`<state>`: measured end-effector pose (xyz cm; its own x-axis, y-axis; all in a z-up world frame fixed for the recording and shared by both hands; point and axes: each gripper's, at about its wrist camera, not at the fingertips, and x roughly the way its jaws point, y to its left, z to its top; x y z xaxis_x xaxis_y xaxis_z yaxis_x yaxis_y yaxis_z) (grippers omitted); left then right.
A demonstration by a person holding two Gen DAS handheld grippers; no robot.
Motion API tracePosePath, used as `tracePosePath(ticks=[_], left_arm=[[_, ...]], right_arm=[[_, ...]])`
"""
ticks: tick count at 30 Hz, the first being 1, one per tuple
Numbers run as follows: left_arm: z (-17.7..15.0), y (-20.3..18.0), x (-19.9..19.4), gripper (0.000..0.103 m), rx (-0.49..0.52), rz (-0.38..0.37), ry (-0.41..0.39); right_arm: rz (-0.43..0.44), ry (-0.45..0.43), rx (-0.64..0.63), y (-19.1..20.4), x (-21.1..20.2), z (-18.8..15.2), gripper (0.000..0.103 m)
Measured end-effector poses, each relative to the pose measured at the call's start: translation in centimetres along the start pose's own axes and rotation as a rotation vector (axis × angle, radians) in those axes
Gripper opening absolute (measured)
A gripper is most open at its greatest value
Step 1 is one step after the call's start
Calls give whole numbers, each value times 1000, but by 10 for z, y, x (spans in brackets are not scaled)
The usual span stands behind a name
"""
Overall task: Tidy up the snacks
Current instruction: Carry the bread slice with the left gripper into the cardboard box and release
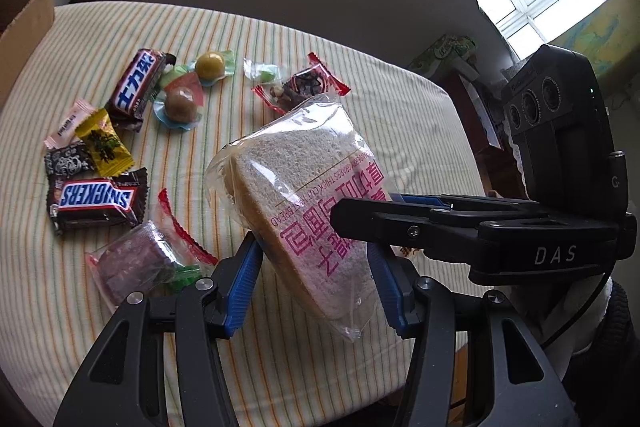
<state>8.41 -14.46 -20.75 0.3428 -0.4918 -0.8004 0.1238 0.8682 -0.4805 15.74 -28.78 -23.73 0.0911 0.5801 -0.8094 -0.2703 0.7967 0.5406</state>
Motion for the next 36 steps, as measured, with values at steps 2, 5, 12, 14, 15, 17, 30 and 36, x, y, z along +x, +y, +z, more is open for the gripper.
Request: tracePosePath(ticks=[2, 5, 12, 14, 15, 17, 30, 36], left_arm=[[2, 1, -9, 53, -1, -2, -16], [6, 7, -26, 53, 1, 0, -48], [13, 35, -70, 53, -37, 25, -141], [12, 48, -83, 53, -61, 32, -168], [13, 54, -89, 53, -72, 37, -181], [12, 66, -100, 53, -94, 46, -208], [1, 133, -153, 53, -221, 125, -319], [4, 162, -172, 53, -248, 172, -346]], right_arm=[[-4, -11, -14, 12, -3, 3, 60], [0, -24, -35, 32, -5, 10, 60], [19, -24, -110, 90, 7, 35, 60], [23, -18, -140, 107, 13, 42, 60], [26, -15, -153, 116, 16, 46, 60], [33, -7, -178, 133, 24, 50, 60], [83, 53, -307, 220, 80, 73, 60], [95, 76, -342, 253, 110, 85, 60]])
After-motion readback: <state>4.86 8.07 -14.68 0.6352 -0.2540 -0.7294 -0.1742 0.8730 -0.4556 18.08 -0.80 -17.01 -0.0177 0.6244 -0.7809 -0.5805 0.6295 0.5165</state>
